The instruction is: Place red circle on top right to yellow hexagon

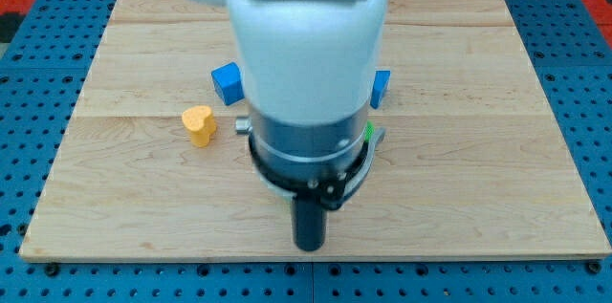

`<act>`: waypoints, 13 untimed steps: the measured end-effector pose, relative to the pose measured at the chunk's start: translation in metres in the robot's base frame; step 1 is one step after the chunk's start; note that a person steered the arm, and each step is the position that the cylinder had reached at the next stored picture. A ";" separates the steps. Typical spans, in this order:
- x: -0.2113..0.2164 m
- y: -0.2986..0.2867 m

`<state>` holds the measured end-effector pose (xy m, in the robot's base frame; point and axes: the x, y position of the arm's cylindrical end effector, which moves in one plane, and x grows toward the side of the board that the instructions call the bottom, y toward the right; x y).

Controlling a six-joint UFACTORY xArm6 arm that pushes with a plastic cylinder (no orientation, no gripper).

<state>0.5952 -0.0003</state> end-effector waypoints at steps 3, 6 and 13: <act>-0.073 -0.026; -0.035 0.167; -0.154 0.314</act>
<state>0.4407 0.3141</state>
